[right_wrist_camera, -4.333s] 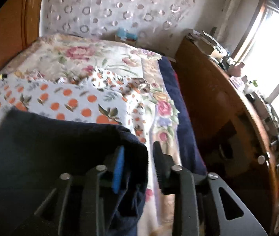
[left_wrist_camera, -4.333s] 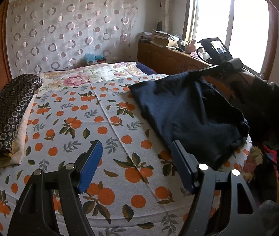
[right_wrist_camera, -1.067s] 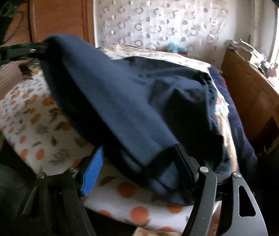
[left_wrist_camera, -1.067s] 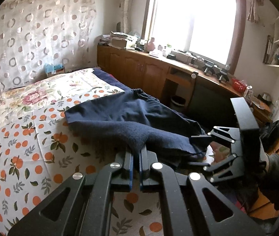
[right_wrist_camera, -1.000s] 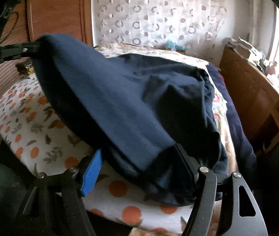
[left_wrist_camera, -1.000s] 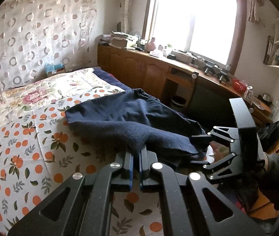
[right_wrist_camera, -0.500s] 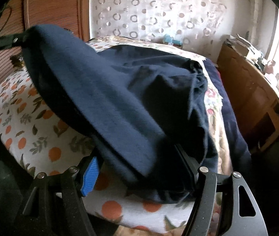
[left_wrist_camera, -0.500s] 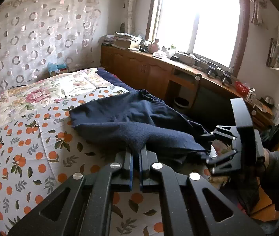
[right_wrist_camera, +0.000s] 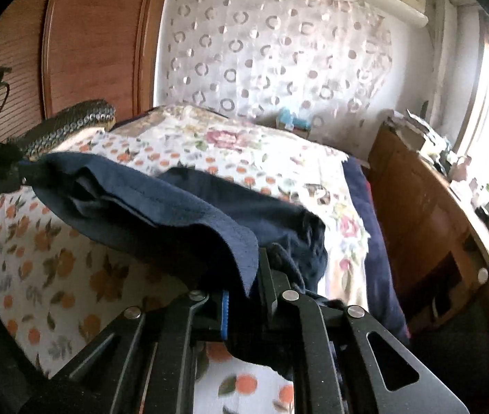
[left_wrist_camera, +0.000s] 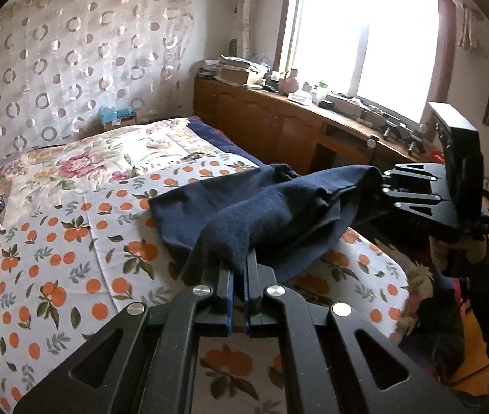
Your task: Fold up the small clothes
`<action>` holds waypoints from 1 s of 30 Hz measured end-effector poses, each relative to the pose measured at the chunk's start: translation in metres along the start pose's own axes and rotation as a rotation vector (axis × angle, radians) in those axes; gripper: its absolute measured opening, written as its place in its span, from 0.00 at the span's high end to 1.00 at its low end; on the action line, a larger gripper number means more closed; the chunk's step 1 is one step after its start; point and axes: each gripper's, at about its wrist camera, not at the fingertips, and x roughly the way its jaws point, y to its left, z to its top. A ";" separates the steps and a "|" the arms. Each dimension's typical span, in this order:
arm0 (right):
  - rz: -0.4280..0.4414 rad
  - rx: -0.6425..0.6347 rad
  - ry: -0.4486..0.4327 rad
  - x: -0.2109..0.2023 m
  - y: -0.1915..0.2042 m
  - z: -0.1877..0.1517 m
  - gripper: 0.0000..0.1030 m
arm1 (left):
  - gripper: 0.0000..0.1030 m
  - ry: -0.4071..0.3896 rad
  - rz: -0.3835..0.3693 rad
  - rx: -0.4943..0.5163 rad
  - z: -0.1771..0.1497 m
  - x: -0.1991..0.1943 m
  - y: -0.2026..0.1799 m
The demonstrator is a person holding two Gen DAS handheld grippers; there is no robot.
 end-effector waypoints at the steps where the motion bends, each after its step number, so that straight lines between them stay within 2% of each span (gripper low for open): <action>1: 0.001 0.001 -0.002 0.003 0.001 0.001 0.88 | 0.96 0.005 0.001 -0.003 0.002 0.003 0.003; 13: 0.028 0.028 -0.014 0.038 -0.018 0.001 0.88 | 0.96 0.043 0.022 -0.022 0.025 0.045 0.033; 17: 0.041 0.051 0.005 0.051 -0.027 0.001 0.88 | 0.96 0.073 0.020 -0.024 0.035 0.064 0.043; 25: 0.046 0.073 0.056 0.086 -0.037 0.021 0.86 | 0.95 0.122 0.020 -0.040 0.045 0.095 0.061; 28: 0.052 0.072 0.072 0.096 -0.036 0.022 0.86 | 0.91 0.133 0.009 -0.047 0.047 0.097 0.066; 30: 0.061 0.079 0.075 0.098 -0.036 0.023 0.86 | 0.77 0.121 0.012 -0.040 0.048 0.091 0.068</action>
